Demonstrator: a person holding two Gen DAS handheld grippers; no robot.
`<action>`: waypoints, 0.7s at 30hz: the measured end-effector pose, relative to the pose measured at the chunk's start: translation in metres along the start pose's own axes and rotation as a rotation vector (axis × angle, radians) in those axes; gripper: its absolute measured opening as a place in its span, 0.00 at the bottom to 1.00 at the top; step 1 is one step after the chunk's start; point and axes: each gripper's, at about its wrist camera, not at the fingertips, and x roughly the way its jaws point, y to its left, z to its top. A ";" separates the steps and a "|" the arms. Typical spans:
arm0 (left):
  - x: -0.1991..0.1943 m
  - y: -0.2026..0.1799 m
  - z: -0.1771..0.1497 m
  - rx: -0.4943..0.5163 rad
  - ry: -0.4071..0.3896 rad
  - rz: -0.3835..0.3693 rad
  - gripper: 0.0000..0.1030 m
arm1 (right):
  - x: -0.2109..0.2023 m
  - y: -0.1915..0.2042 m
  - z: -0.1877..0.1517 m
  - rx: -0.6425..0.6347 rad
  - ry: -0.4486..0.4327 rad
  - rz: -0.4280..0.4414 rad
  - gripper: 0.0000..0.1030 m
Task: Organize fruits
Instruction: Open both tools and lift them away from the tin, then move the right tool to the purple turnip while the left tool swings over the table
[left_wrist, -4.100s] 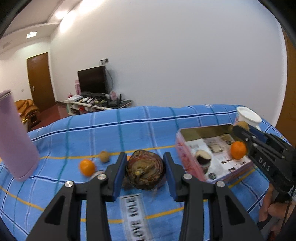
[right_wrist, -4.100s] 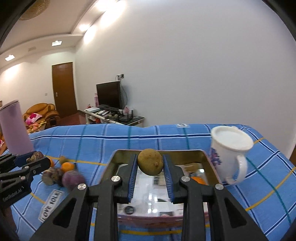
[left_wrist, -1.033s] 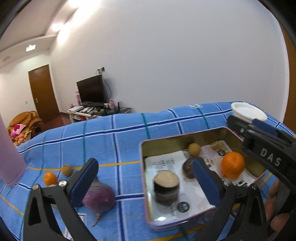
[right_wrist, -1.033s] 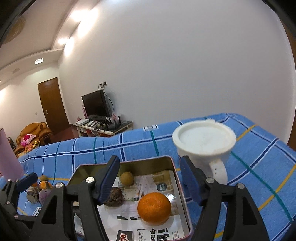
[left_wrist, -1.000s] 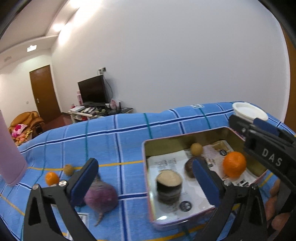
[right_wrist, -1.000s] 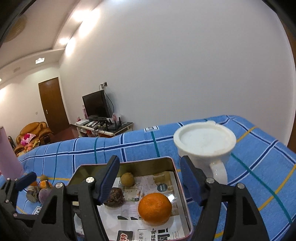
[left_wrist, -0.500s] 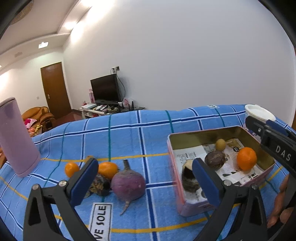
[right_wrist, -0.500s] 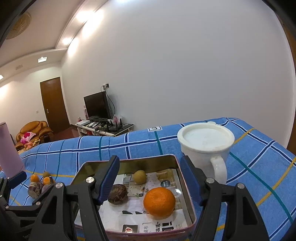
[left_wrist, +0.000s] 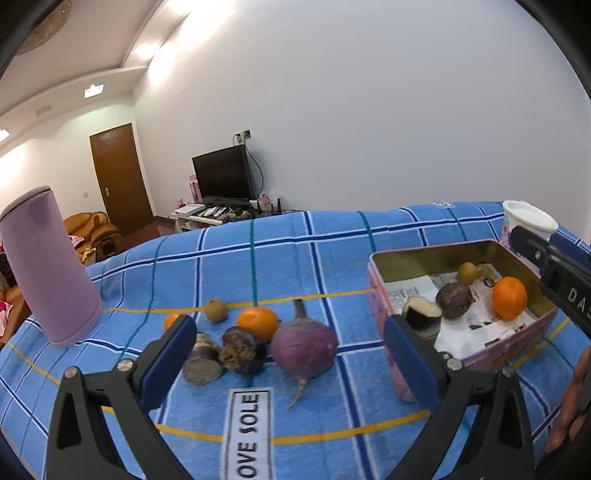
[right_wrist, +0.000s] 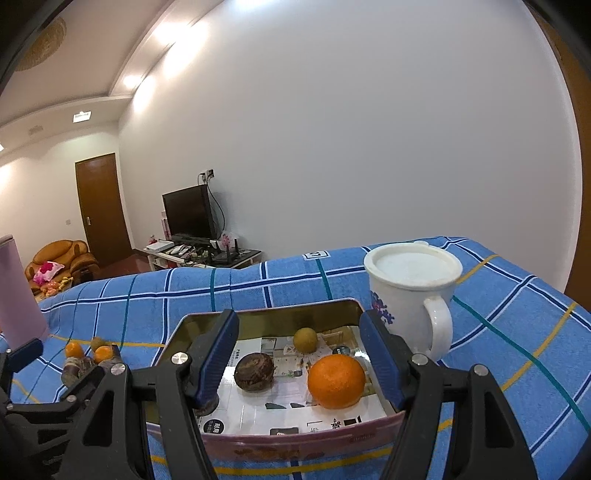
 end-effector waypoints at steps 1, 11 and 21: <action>-0.001 0.002 -0.001 0.010 -0.001 0.002 1.00 | -0.001 0.001 0.000 -0.001 0.000 -0.003 0.67; 0.007 0.044 -0.007 0.048 0.044 0.031 1.00 | -0.012 0.024 -0.007 -0.026 0.041 -0.001 0.67; 0.024 0.101 -0.013 -0.043 0.114 0.095 1.00 | -0.014 0.072 -0.020 -0.114 0.104 0.067 0.66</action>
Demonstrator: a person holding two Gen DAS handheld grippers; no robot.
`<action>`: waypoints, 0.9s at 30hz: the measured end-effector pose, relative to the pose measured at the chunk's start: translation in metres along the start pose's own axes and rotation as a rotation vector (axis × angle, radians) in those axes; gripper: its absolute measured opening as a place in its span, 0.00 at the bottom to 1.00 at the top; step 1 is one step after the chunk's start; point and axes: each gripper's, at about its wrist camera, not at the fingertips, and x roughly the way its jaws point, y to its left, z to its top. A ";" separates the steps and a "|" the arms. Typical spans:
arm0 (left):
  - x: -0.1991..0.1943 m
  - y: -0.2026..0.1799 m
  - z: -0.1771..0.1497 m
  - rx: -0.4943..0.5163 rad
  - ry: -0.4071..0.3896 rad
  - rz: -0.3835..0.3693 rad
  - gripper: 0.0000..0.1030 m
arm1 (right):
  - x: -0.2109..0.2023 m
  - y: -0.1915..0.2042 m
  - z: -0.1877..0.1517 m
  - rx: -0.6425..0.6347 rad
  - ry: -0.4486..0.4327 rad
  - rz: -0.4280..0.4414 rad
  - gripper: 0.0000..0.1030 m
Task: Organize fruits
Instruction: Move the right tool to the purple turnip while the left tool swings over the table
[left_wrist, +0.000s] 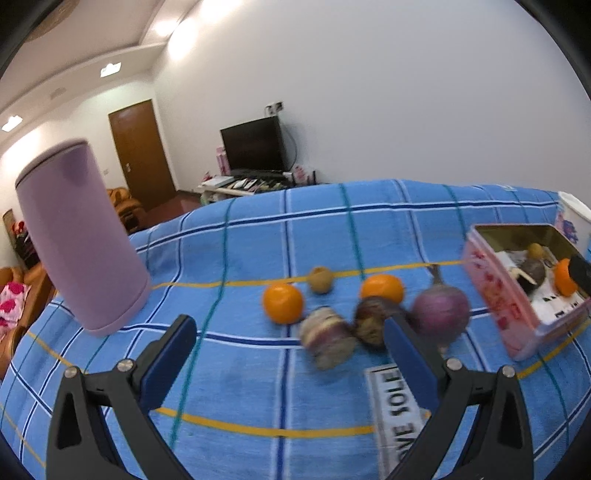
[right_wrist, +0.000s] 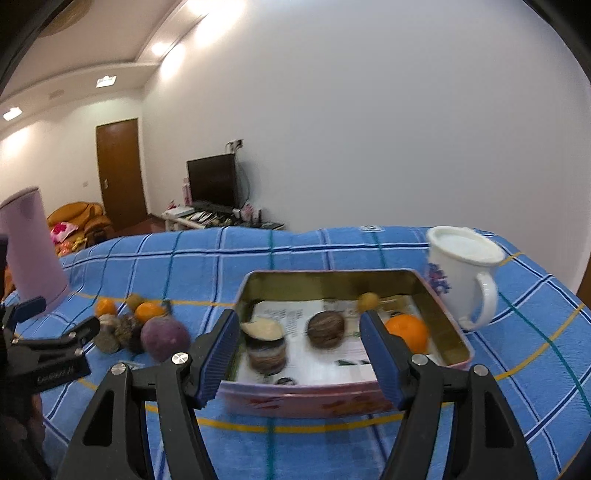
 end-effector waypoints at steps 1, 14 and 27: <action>0.002 0.005 0.000 -0.008 0.003 0.011 1.00 | 0.001 0.006 -0.001 -0.008 0.011 0.013 0.66; 0.027 0.069 -0.002 -0.175 0.061 0.078 1.00 | 0.050 0.077 0.006 -0.029 0.194 0.207 0.56; 0.030 0.091 0.002 -0.180 0.071 0.132 0.99 | 0.091 0.117 0.003 -0.116 0.310 0.214 0.56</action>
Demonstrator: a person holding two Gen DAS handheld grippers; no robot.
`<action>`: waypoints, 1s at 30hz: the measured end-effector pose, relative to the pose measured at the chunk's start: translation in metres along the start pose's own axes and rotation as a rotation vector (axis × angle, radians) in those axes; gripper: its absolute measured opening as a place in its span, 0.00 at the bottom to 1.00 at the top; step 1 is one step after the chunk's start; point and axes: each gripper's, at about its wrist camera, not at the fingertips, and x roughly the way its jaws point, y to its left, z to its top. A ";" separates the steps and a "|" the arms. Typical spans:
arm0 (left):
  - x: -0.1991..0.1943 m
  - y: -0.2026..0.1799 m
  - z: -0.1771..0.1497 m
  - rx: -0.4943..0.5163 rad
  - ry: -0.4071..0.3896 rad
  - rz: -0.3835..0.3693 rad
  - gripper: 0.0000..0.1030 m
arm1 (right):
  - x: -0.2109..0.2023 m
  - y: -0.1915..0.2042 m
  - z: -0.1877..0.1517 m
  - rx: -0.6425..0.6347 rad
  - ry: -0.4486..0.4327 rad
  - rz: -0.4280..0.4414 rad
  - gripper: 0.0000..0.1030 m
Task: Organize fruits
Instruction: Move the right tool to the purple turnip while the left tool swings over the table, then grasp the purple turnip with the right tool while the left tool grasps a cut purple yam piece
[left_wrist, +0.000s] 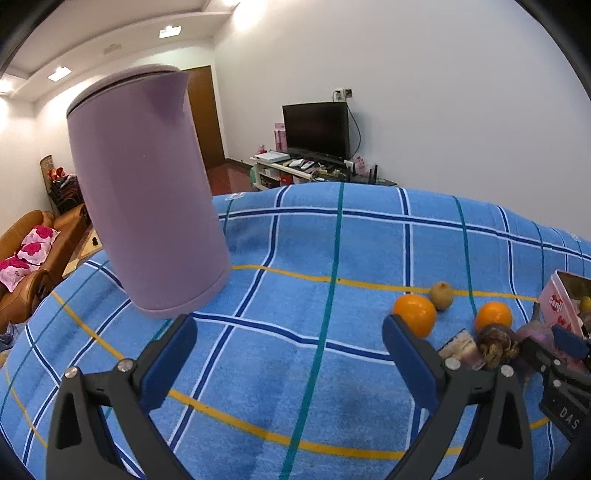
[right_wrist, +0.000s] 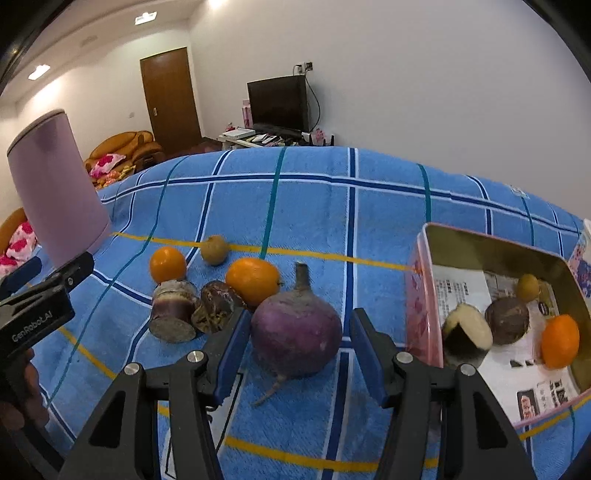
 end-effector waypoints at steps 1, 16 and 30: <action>0.000 0.000 0.000 0.002 0.002 -0.001 0.99 | 0.001 0.001 0.001 -0.010 0.001 -0.001 0.56; 0.004 -0.002 -0.001 0.013 0.011 -0.043 0.99 | 0.026 0.003 0.003 0.007 0.110 0.054 0.54; 0.001 -0.031 -0.007 0.062 0.022 -0.318 0.94 | -0.049 -0.003 -0.025 -0.015 -0.114 0.061 0.54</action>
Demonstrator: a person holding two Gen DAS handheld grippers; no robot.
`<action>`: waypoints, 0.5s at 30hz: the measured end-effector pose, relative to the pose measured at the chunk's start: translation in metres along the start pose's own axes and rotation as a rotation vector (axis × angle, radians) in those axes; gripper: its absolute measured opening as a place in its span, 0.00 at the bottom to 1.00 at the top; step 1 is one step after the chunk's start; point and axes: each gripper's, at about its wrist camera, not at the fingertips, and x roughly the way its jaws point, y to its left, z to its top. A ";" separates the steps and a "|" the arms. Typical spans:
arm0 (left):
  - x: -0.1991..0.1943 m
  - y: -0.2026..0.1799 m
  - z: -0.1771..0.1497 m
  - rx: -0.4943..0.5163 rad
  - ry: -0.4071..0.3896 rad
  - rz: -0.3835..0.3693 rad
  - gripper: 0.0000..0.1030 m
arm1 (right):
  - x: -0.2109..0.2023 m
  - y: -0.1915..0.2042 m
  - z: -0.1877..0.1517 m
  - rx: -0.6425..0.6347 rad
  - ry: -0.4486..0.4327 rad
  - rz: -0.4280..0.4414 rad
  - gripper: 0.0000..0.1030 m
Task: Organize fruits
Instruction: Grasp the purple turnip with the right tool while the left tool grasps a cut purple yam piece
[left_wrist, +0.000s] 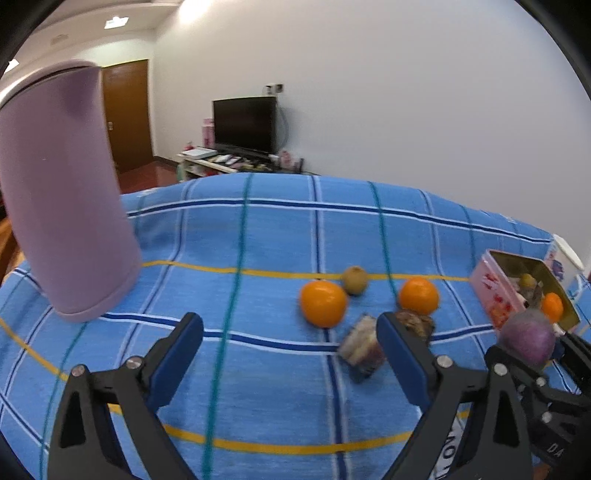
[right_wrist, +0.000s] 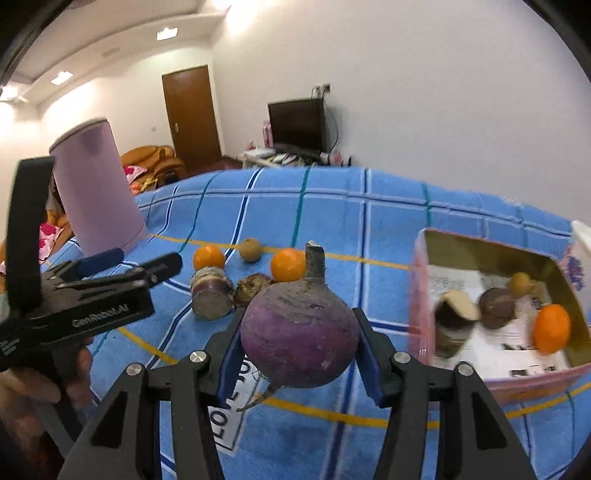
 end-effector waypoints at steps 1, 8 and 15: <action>0.002 -0.004 0.000 0.011 0.009 -0.003 0.94 | -0.004 -0.001 0.001 -0.003 -0.016 -0.010 0.54; 0.014 -0.029 0.001 0.024 0.067 0.059 0.90 | -0.010 -0.009 0.002 -0.026 -0.055 -0.063 0.54; 0.037 -0.049 0.004 0.020 0.146 0.118 0.78 | -0.007 -0.019 0.003 0.027 -0.044 -0.042 0.54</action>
